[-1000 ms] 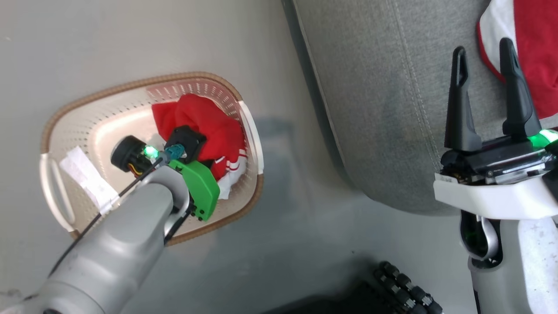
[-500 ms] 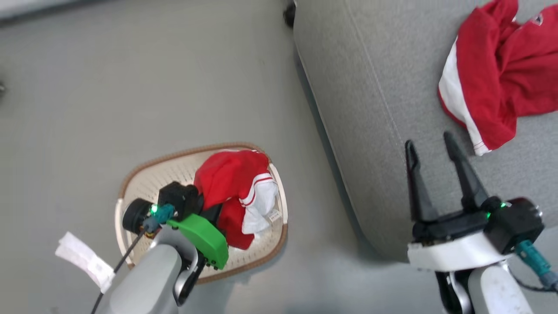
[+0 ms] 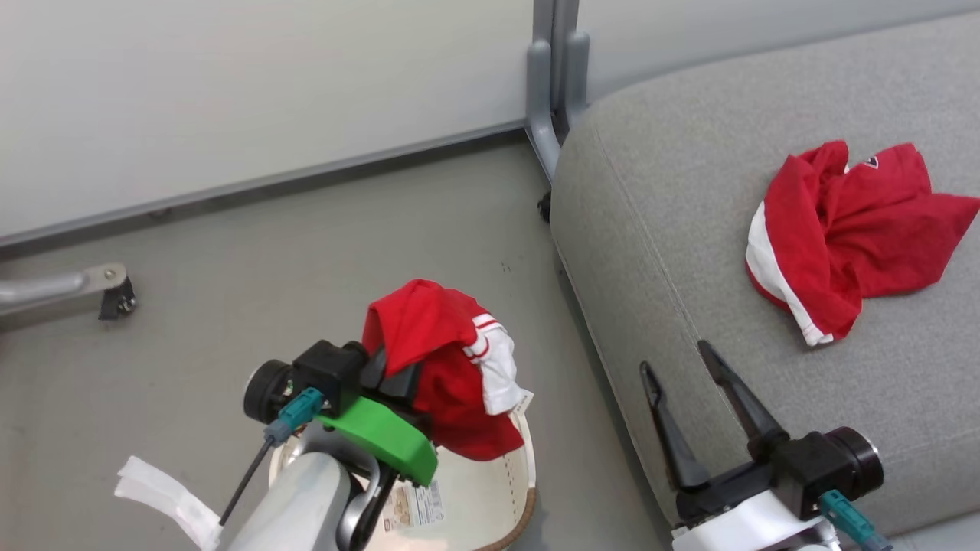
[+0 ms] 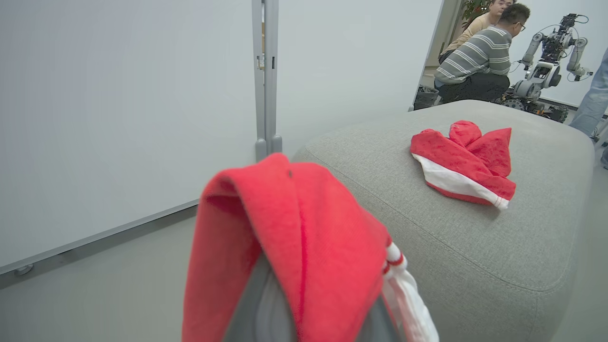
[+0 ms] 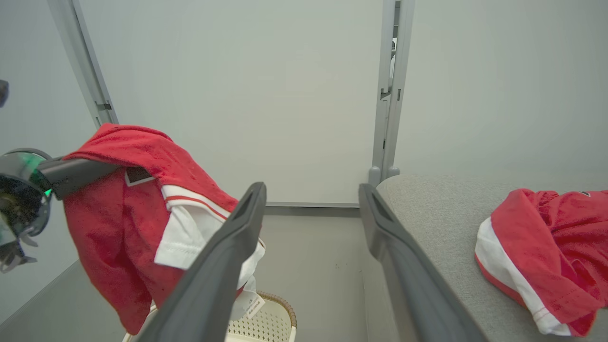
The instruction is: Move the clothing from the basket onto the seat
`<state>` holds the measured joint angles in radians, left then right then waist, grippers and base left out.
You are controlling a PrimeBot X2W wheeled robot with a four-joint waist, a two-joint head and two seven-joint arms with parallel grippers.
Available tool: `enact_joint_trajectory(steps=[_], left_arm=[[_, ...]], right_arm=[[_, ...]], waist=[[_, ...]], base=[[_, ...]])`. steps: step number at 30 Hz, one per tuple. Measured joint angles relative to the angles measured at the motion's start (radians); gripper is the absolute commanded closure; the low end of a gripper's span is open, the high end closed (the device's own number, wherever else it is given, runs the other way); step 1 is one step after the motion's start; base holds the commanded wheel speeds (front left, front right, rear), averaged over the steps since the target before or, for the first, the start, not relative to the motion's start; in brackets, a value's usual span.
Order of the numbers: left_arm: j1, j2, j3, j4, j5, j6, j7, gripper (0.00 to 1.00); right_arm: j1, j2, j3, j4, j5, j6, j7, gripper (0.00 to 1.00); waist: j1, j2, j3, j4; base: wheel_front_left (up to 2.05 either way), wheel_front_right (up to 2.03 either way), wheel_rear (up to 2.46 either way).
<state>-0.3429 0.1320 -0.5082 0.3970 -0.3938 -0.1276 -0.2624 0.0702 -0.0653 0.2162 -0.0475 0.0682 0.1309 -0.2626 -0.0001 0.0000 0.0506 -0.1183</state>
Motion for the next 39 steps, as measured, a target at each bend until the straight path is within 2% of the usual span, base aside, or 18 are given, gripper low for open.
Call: enact_joint_trajectory(steps=[11,16,21,22,23,24,38,39], left_arm=[[-0.054,-0.052,-0.123,-0.065,-0.028,-0.001,0.000,1.00],[-0.097,-0.065,-0.204,-0.074,-0.044,-0.001,0.000,1.00],[-0.130,-0.078,-0.309,-0.082,-0.087,-0.001,0.000,1.00],[-0.135,-0.079,-0.323,-0.080,-0.090,-0.001,0.000,1.00],[-0.139,-0.080,-0.335,-0.076,-0.091,-0.001,0.000,1.00],[-0.142,-0.080,-0.342,-0.072,-0.092,-0.001,0.000,1.00],[-0.140,-0.081,-0.408,-0.010,-0.146,-0.001,0.002,1.00],[-0.140,-0.081,-0.416,-0.009,-0.153,-0.001,0.006,0.91]], right_arm=[[-0.058,-0.049,0.198,0.100,-0.027,0.000,0.000,0.00],[-0.094,-0.050,0.196,0.202,-0.081,0.000,0.000,0.00],[-0.120,-0.030,0.179,0.250,-0.115,0.000,0.000,0.00],[-0.121,-0.028,0.177,0.259,-0.116,0.000,0.000,0.32],[-0.122,-0.026,0.175,0.265,-0.118,0.000,0.000,0.72],[-0.124,-0.024,0.173,0.272,-0.121,0.000,0.000,1.00],[-0.095,0.003,0.024,0.277,-0.132,0.000,0.000,1.00],[-0.095,0.003,0.016,0.273,-0.132,0.000,0.000,1.00]], waist=[[0.0000,0.0000,-0.057,0.049],[0.0000,0.0000,-0.059,0.051],[0.0000,0.0000,-0.068,0.047],[0.0000,0.0000,-0.070,0.047],[0.0000,0.0000,-0.071,0.046],[0.0000,0.0000,-0.072,0.045],[0.0000,0.0000,-0.079,0.046],[0.0000,0.0000,-0.078,0.047]], base=[[0.00,0.00,0.00],[0.00,0.00,0.00],[0.00,0.00,0.00],[0.00,0.00,0.00],[0.00,0.00,0.00],[0.00,0.00,0.00],[0.00,0.00,0.00],[0.00,0.00,0.00]])
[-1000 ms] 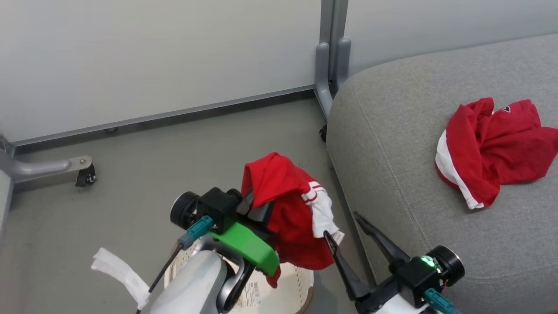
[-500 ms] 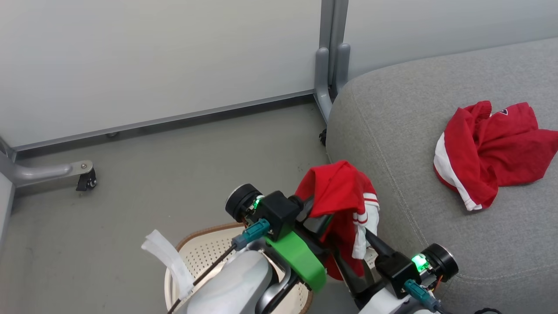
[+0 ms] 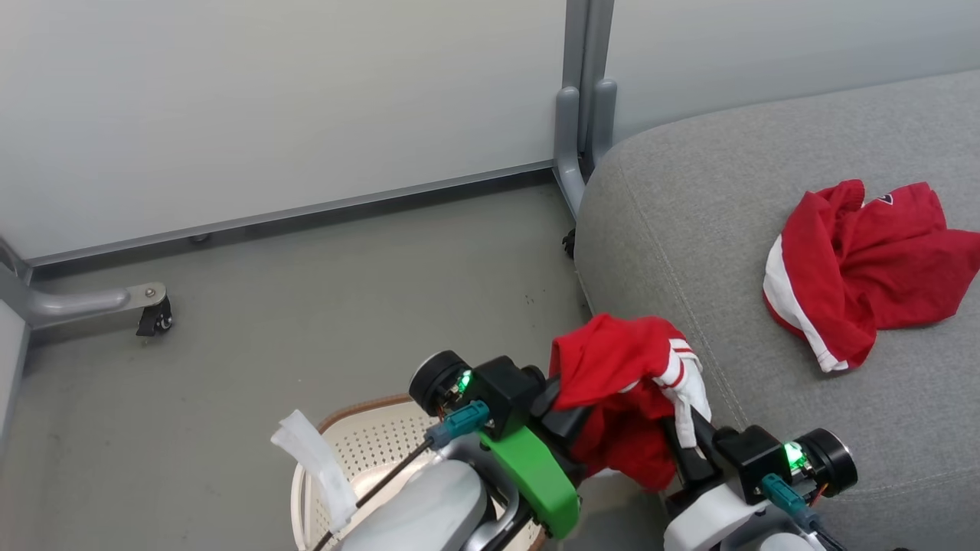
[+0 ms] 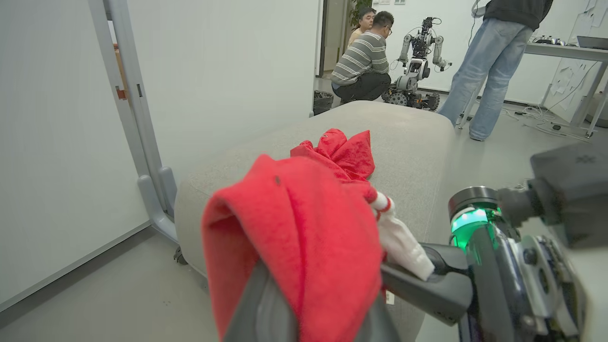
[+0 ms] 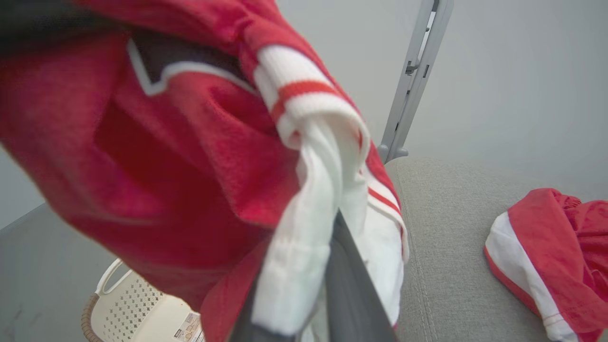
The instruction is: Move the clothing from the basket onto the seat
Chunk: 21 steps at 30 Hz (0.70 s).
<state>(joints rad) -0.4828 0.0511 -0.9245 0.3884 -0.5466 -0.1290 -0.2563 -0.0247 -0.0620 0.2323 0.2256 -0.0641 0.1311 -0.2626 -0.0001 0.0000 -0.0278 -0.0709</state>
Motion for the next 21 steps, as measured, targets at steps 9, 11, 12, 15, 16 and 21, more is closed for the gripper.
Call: enact_joint_trajectory(steps=[9,11,12,15,16,21], left_arm=[[-0.005,0.061,-0.112,-0.044,-0.098,0.000,0.076,0.00],[-0.012,0.082,-0.146,-0.074,-0.139,0.000,0.097,0.00],[-0.016,0.090,-0.155,-0.088,-0.154,0.000,0.103,0.00],[-0.032,0.119,-0.177,-0.149,-0.218,0.000,0.094,0.00],[-0.036,0.127,-0.175,-0.161,-0.225,0.000,0.082,0.00],[-0.043,0.157,-0.118,-0.176,-0.220,0.015,0.023,0.00]], right_arm=[[-0.008,0.005,-0.049,-0.007,-0.001,0.000,0.000,1.00],[-0.008,0.006,-0.050,-0.002,-0.001,0.000,0.000,1.00],[-0.008,0.007,-0.051,0.000,-0.001,0.000,0.000,1.00],[-0.008,0.008,-0.056,0.009,-0.001,0.000,0.000,1.00],[-0.008,0.008,-0.058,0.011,-0.001,0.000,0.000,1.00],[-0.008,0.010,-0.081,0.025,0.002,0.000,0.000,1.00]], waist=[[0.0000,0.0000,0.011,0.018],[0.0000,0.0000,0.013,0.023],[0.0000,0.0000,0.013,0.024],[0.0000,0.0000,0.017,0.029],[0.0000,0.0000,0.018,0.030],[0.0000,0.0000,0.024,0.028]], base=[[0.00,0.00,0.00],[0.00,0.00,0.00],[0.00,0.00,0.00],[0.00,0.00,0.00],[0.00,0.00,0.00],[0.00,0.00,0.00]])
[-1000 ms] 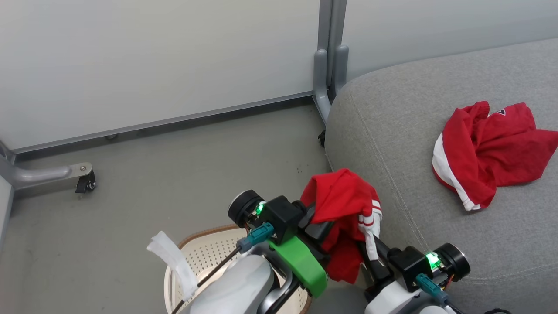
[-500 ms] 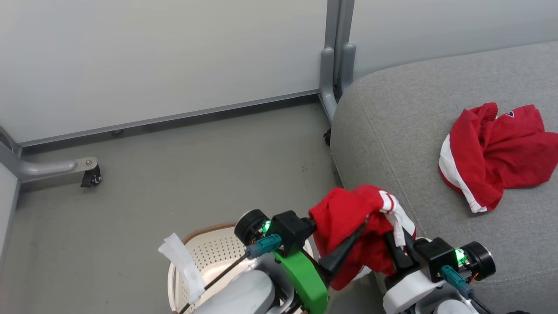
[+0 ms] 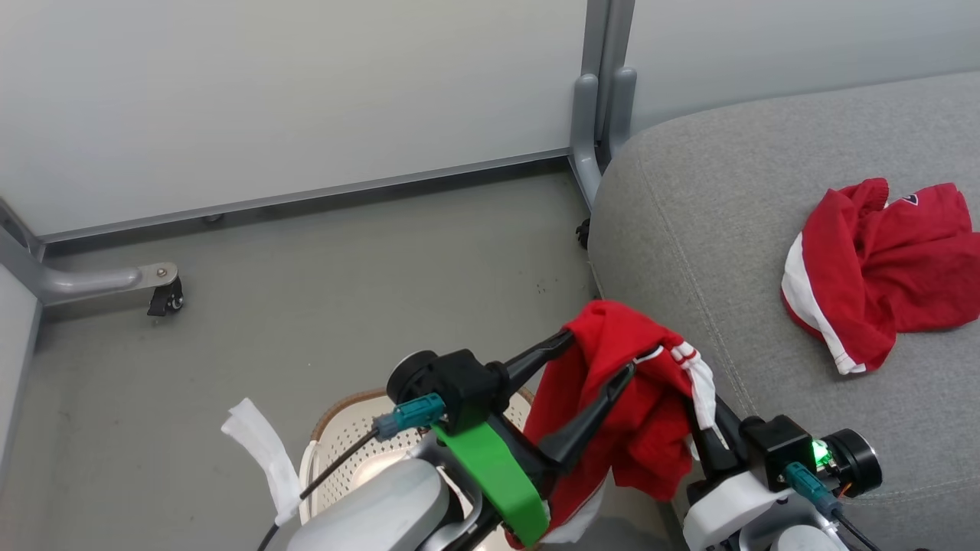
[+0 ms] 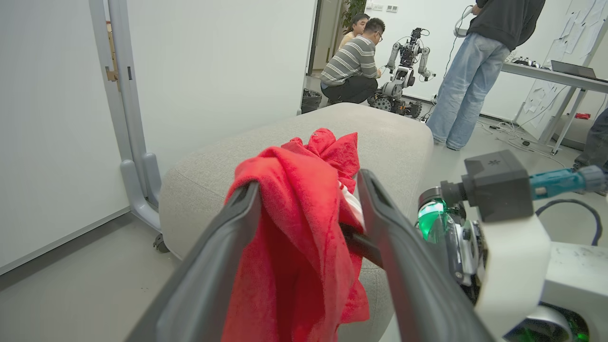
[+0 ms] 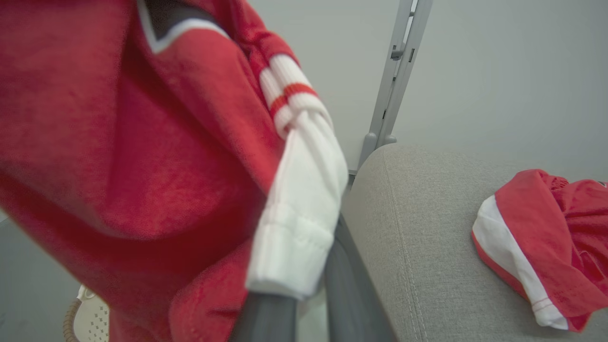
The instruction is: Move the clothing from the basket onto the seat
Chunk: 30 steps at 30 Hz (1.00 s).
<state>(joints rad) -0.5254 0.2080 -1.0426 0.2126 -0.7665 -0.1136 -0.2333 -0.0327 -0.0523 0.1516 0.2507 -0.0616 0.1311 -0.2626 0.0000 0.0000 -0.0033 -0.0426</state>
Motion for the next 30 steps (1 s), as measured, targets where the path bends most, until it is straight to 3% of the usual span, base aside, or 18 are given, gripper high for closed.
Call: enact_joint_trajectory(steps=[7,30], left_arm=[[0.042,0.011,0.057,0.004,0.035,0.031,-0.024,0.00],[0.120,-0.007,0.150,0.036,0.149,0.017,-0.029,0.00]], right_arm=[[0.005,0.002,-0.045,0.003,0.009,0.000,0.000,1.00],[0.042,0.002,-0.087,-0.049,0.034,0.000,0.000,1.00]], waist=[[0.0000,0.0000,0.001,-0.003],[0.0000,0.0000,-0.010,-0.052]], base=[[0.00,0.00,0.00],[0.00,0.00,0.00]])
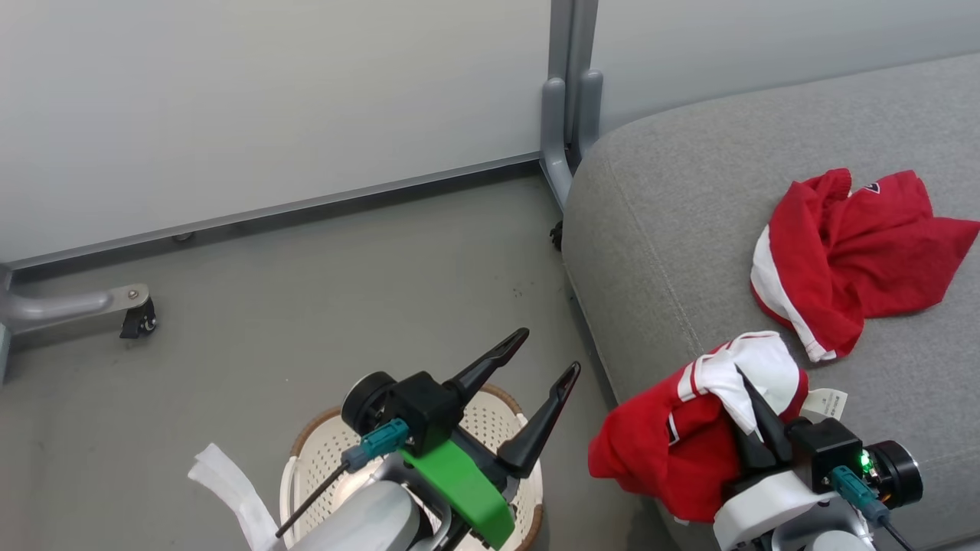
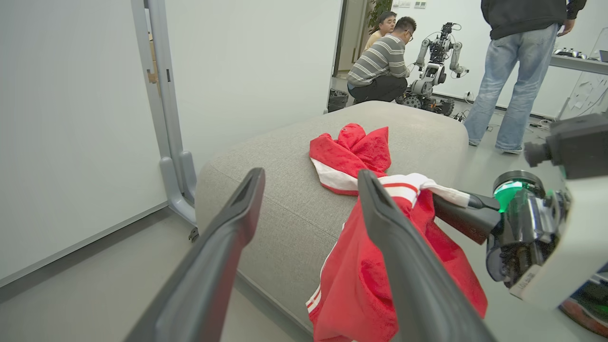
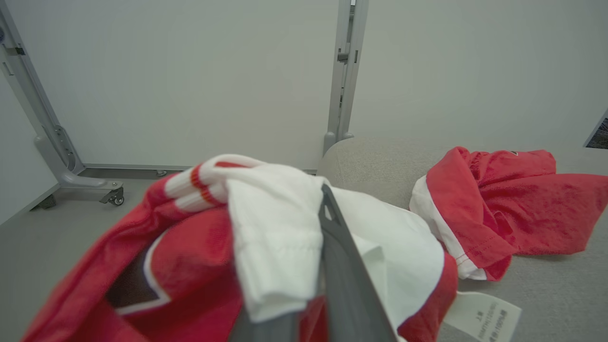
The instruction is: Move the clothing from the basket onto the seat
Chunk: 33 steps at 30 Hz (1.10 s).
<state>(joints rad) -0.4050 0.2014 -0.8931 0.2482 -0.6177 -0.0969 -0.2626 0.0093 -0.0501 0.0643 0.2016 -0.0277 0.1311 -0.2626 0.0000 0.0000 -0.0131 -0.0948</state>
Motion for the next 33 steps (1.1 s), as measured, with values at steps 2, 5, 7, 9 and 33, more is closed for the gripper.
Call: enact_joint_trajectory(steps=[2,5,7,9,33], left_arm=[[0.003,0.001,0.006,0.003,0.006,-0.001,0.000,0.00],[0.004,0.001,0.012,0.005,0.017,-0.005,0.000,0.00],[0.005,0.002,0.014,0.005,0.024,-0.006,-0.001,0.00],[0.006,0.001,0.015,0.006,0.031,-0.007,-0.001,0.00],[-0.140,0.058,-0.036,-0.071,0.096,-0.026,0.063,0.00]], right_arm=[[0.000,0.000,-0.004,-0.013,0.000,0.000,0.000,1.00],[0.000,0.000,-0.007,-0.037,0.003,0.000,0.000,1.00],[-0.001,0.000,-0.008,-0.054,0.003,0.000,0.000,1.00],[-0.001,0.000,-0.013,-0.076,0.004,0.000,0.000,1.00],[-0.324,-0.028,-0.190,-0.214,-0.015,0.000,0.000,1.00]], waist=[[0.0000,0.0000,0.002,-0.012],[0.0000,0.0000,0.008,-0.038],[0.0000,0.0000,0.012,-0.059],[0.0000,0.0000,0.017,-0.084],[0.0001,0.0000,0.265,-0.292]], base=[[0.00,0.00,0.00],[0.00,0.00,0.00],[0.00,0.00,0.00],[0.00,0.00,0.00],[0.00,0.00,0.00]])
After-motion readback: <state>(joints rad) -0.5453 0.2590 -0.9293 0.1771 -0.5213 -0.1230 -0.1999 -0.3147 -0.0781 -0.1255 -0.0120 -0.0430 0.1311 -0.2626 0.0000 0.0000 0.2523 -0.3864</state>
